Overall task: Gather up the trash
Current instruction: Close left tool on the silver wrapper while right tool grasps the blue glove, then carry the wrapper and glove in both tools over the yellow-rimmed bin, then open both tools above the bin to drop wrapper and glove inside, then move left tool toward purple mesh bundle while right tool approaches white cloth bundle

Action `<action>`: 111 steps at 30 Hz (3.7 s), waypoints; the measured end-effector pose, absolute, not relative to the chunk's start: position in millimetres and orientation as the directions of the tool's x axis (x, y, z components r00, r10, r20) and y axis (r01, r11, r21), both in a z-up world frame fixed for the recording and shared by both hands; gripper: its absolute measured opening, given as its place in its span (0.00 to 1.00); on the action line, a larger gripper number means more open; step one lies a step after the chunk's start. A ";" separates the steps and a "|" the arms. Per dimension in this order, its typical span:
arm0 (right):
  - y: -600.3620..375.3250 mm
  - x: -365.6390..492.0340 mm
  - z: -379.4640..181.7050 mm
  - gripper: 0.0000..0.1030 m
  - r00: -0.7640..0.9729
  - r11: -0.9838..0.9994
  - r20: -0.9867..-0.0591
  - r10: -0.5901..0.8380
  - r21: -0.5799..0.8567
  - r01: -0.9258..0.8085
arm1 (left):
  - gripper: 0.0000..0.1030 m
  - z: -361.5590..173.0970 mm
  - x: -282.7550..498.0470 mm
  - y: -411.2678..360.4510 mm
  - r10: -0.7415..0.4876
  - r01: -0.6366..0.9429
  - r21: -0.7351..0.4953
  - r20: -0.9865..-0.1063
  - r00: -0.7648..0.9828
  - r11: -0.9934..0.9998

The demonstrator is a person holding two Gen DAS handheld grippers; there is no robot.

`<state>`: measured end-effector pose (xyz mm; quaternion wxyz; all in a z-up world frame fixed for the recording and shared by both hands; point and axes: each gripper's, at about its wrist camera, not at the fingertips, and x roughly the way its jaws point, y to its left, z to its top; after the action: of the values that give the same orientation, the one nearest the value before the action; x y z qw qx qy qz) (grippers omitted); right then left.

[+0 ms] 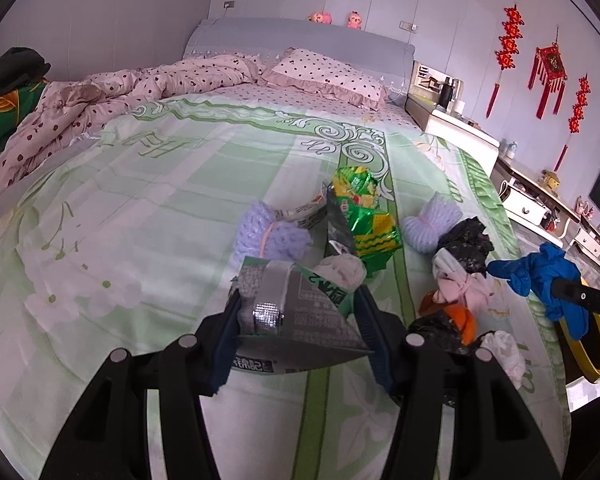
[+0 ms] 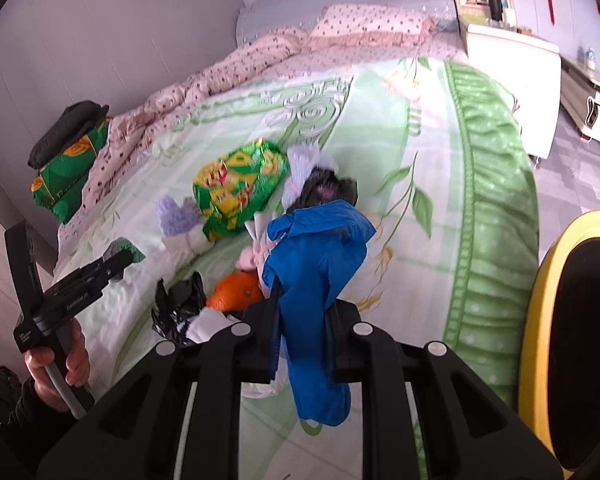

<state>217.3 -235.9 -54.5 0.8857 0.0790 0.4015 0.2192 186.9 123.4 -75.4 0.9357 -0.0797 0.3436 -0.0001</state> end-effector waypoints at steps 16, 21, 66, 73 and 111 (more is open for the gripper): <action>-295.4 171.0 20.0 0.16 0.693 0.901 -0.578 0.432 0.319 -0.295 | 0.50 17.9 151.5 55.0 -0.129 0.076 -0.122 -0.519 0.845 0.990; -326.5 161.6 31.2 0.16 0.715 0.917 -0.579 0.392 0.306 -0.255 | 0.50 29.3 154.5 22.3 -0.186 0.137 -0.133 -0.510 0.840 0.982; -546.9 161.8 -0.4 0.16 0.749 0.938 -0.645 0.151 0.332 0.097 | 0.51 -15.2 226.5 -264.9 -0.489 0.503 -0.170 -0.620 0.613 0.847; -558.6 174.7 -23.5 0.17 0.727 0.927 -0.671 0.146 0.349 0.136 | 0.51 -41.3 237.5 -286.6 -0.491 0.511 -0.186 -0.665 0.563 0.839; -491.7 128.7 19.9 0.61 0.782 0.934 -0.584 0.220 0.357 0.004 | 0.89 -12.1 228.8 -176.8 -0.352 0.336 -0.148 -0.624 0.697 0.930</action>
<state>128.7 -491.7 19.9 0.9280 0.1722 0.3252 0.0581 228.8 -176.8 -12.1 0.9212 -0.0113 0.3412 -0.1868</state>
